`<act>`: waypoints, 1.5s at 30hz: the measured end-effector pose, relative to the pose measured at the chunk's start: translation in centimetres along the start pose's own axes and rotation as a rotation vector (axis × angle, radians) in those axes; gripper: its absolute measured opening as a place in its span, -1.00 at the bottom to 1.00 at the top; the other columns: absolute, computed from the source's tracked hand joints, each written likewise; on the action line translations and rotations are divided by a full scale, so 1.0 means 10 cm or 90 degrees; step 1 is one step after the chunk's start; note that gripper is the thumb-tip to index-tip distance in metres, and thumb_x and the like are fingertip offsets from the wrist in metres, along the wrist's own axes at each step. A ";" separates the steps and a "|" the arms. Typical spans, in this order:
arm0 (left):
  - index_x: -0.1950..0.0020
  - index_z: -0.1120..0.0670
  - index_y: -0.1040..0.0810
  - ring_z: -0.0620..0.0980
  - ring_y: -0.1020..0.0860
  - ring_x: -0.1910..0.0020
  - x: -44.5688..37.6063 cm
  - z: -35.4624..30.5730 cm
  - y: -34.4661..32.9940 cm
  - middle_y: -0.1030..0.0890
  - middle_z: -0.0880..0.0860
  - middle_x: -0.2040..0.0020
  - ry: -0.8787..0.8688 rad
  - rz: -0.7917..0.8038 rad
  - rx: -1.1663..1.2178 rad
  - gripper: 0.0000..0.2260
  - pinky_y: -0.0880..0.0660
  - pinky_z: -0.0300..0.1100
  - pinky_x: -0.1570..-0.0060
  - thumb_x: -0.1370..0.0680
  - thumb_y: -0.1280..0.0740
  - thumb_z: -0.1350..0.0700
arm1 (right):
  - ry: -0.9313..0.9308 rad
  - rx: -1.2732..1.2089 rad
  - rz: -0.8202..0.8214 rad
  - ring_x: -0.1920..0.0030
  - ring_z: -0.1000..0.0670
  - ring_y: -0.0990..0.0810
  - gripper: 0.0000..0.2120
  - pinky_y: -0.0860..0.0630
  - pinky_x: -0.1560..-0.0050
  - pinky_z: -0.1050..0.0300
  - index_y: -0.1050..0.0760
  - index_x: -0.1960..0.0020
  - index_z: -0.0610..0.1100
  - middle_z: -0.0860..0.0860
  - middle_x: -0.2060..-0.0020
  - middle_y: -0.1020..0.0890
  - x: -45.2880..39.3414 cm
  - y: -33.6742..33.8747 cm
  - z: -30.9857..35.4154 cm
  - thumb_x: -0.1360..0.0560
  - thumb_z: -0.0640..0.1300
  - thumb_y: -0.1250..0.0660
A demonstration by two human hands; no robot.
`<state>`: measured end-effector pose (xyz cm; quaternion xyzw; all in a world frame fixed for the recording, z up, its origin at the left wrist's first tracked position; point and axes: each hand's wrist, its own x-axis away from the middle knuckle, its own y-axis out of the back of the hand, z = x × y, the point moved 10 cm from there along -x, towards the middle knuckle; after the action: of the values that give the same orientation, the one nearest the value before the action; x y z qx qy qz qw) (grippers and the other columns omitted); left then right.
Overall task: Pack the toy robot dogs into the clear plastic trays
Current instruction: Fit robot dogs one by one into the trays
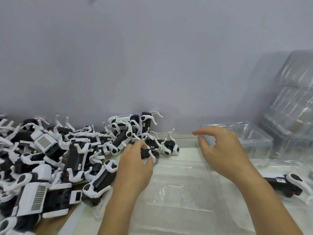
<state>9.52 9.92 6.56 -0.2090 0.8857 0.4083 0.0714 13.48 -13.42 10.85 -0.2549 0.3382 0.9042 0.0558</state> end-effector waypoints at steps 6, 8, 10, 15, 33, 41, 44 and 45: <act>-0.27 -0.05 -0.59 -0.04 -0.46 -0.25 -0.04 -0.07 -0.26 -0.54 -0.05 -0.22 -0.049 0.112 -0.053 -0.76 -0.36 -0.20 -0.23 -0.64 -0.24 0.05 | 0.014 0.007 0.030 -0.05 0.27 -0.42 -0.77 -0.17 0.02 0.69 -0.66 -0.10 0.03 0.23 0.05 -0.56 0.02 -0.13 0.05 -0.57 -0.16 -0.28; -0.21 -0.01 -0.62 -0.01 -0.52 -0.21 -0.04 0.00 -0.33 -0.61 -0.03 -0.16 -0.017 0.140 -0.072 -0.76 -0.44 -0.07 -0.25 -0.65 -0.21 0.04 | 0.016 0.007 0.036 -0.08 0.24 -0.45 -0.77 -0.21 0.00 0.61 -0.66 -0.11 0.04 0.23 0.05 -0.57 0.03 -0.16 0.06 -0.57 -0.16 -0.28; -0.12 0.05 -0.63 0.00 -0.56 -0.13 -0.05 0.05 -0.37 -0.66 -0.01 -0.07 0.004 0.154 -0.057 -0.76 -0.49 -0.04 -0.17 -0.65 -0.19 0.04 | 0.011 0.006 0.043 -0.15 0.21 -0.46 -0.77 -0.24 -0.05 0.46 -0.65 -0.12 0.05 0.22 0.03 -0.56 0.03 -0.18 0.05 -0.58 -0.15 -0.27; 0.18 0.01 -0.56 -0.08 -0.56 0.14 -0.11 0.09 -0.32 -0.63 -0.11 0.20 0.012 0.135 0.032 -0.75 -0.36 -0.45 0.25 -0.65 -0.20 0.08 | 0.008 0.009 0.043 -0.09 0.30 -0.38 -0.77 -0.18 0.04 0.68 -0.65 -0.12 0.05 0.25 0.03 -0.55 0.04 -0.18 0.01 -0.58 -0.15 -0.27; 0.02 -0.06 -0.65 -0.29 -0.64 0.17 -0.15 0.15 0.32 -0.68 -0.18 0.18 -0.003 -0.160 0.461 -0.74 -0.49 -0.49 0.16 -0.52 -0.42 0.32 | -0.014 -0.018 0.073 -0.19 0.20 -0.46 -0.75 -0.28 0.01 0.48 -0.64 -0.14 0.09 0.31 0.05 -0.56 0.08 -0.26 0.06 -0.59 -0.13 -0.25; -0.09 0.07 -0.64 -0.10 -0.69 -0.01 -0.18 -0.02 0.53 -0.72 -0.01 0.01 -0.039 -0.163 0.671 -0.75 -0.56 -0.35 -0.02 -0.53 -0.38 0.37 | -0.037 -0.136 0.056 0.07 0.43 -0.54 -0.77 -0.35 0.13 0.62 -0.66 -0.06 0.07 0.36 0.13 -0.61 0.07 -0.26 0.13 -0.58 -0.18 -0.28; -0.07 0.04 -0.63 -0.05 -0.68 -0.02 -0.19 -0.10 0.47 -0.71 -0.02 0.04 -0.063 -0.121 0.749 -0.74 -0.56 -0.27 -0.05 -0.51 -0.39 0.37 | -0.067 -0.214 0.052 0.10 0.33 -0.61 -0.77 -0.44 0.12 0.51 -0.65 -0.06 0.03 0.24 0.15 -0.67 0.06 -0.28 0.14 -0.60 -0.17 -0.24; -0.06 0.03 -0.63 -0.02 -0.68 -0.03 -0.18 -0.15 0.46 -0.71 -0.01 0.04 -0.083 -0.105 0.759 -0.74 -0.55 -0.25 -0.05 -0.48 -0.42 0.34 | -0.092 -0.259 0.048 0.12 0.28 -0.64 -0.77 -0.48 0.09 0.44 -0.64 -0.05 0.01 0.17 0.17 -0.70 0.06 -0.29 0.14 -0.62 -0.16 -0.21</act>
<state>9.25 11.98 11.24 -0.1755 0.9366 -0.1534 0.2616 13.15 -10.34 9.69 -0.1825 0.1528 0.9712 -0.0063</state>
